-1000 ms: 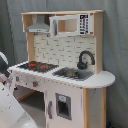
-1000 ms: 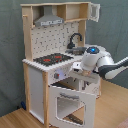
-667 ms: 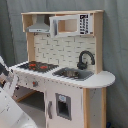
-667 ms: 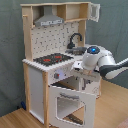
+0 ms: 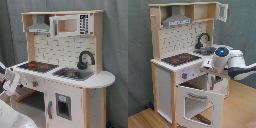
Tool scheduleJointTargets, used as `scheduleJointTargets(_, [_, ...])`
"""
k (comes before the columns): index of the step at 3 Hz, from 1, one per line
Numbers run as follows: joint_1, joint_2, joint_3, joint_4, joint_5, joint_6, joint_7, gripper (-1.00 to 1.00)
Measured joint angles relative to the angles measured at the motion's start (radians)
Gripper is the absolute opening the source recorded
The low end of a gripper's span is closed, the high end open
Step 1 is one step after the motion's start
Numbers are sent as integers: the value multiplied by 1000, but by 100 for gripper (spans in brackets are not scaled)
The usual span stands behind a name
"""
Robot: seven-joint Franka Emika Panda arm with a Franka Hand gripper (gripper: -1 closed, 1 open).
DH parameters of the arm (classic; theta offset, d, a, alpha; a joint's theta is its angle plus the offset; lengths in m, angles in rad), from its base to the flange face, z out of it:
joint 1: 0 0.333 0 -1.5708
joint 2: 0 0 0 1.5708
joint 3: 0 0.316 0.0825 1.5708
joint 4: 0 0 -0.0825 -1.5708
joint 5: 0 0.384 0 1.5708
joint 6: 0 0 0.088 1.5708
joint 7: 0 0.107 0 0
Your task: Play with the kitchen
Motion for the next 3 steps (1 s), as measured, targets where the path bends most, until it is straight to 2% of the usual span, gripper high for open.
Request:
scheduleJointTargets(1, [1,-73,-14,4,-37,-58,0,100])
scheduleJointTargets(3, [9,-225,-40,32,-152,-175,-1,100])
